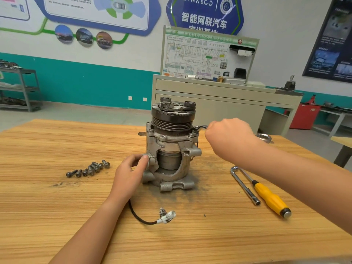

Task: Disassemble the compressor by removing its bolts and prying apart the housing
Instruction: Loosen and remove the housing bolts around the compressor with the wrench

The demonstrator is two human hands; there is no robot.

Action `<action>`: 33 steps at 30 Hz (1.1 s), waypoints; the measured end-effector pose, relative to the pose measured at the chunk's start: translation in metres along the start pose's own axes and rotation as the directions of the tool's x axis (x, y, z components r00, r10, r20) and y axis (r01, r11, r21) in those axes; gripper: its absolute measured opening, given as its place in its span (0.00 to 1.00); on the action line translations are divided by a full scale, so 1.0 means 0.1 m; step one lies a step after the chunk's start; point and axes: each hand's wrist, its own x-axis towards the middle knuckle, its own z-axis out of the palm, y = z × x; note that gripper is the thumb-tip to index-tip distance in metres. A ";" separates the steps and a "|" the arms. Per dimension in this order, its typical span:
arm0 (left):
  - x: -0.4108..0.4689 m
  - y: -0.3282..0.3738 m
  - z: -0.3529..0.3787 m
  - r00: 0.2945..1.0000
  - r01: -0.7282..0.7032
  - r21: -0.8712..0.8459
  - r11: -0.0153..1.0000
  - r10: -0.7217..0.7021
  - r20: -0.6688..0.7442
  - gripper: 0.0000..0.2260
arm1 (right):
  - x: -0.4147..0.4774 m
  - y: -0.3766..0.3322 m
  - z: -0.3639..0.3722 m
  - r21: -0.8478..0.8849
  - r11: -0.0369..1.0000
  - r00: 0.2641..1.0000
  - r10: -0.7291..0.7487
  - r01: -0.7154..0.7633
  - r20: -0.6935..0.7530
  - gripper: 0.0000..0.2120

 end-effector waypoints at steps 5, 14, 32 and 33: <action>0.01 -0.01 0.00 1.000 -0.016 0.004 1.000 0.015 0.014 0.06 | 0.05 0.17 0.15 0.017 1.000 0.999 -0.018 0.019 -0.049 0.06; 0.01 0.00 -0.01 0.999 -0.020 0.022 1.000 0.020 0.025 0.06 | 0.02 -0.01 0.26 0.008 0.998 0.998 0.064 -0.064 -0.016 0.26; -0.03 0.03 -0.04 0.999 0.003 0.007 1.000 -0.004 0.040 0.06 | 0.57 0.42 0.75 -0.026 0.999 0.968 -0.035 0.030 -0.247 0.09; -0.03 0.03 -0.04 0.999 0.005 0.008 1.000 -0.005 0.039 0.06 | 0.65 0.40 0.77 0.010 1.000 0.965 -0.025 0.028 -0.263 0.10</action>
